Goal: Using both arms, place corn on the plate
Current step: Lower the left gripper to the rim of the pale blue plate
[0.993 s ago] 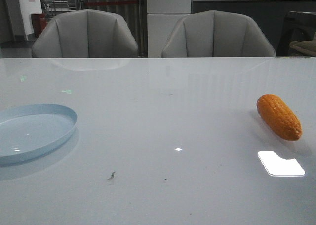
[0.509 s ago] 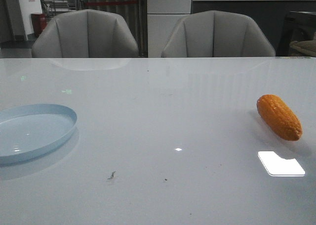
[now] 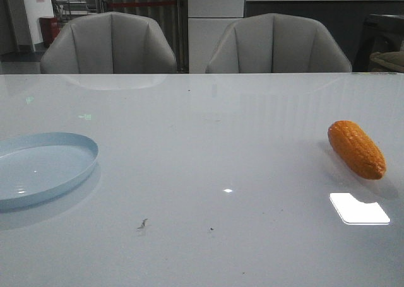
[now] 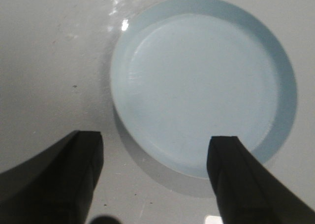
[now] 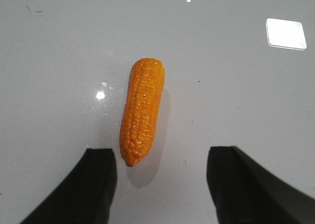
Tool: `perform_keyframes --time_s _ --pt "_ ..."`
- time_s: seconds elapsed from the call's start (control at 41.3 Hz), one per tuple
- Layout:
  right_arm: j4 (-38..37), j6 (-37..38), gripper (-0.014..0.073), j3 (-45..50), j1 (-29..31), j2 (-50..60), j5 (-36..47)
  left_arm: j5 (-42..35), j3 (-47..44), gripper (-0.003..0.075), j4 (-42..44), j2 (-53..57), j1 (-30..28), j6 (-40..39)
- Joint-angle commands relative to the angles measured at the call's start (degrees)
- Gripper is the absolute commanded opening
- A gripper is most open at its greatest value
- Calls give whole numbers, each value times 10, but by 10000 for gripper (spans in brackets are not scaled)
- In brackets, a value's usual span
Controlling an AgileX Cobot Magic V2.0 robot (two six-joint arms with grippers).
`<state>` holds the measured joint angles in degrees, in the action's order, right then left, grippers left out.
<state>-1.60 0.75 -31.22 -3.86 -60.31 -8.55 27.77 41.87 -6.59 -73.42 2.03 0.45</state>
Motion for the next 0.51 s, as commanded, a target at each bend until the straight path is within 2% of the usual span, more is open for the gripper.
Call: perform_keyframes --time_s 0.0,0.266,0.484 --pt "-7 0 512 -20 0 6 38 4 61 509 -8 -27 -35 -25" --pt "-7 0 512 -20 0 6 38 60 200 508 -8 -143 -57 -17" --pt "-7 0 512 -20 0 6 38 149 300 509 -8 -255 -57 -4"
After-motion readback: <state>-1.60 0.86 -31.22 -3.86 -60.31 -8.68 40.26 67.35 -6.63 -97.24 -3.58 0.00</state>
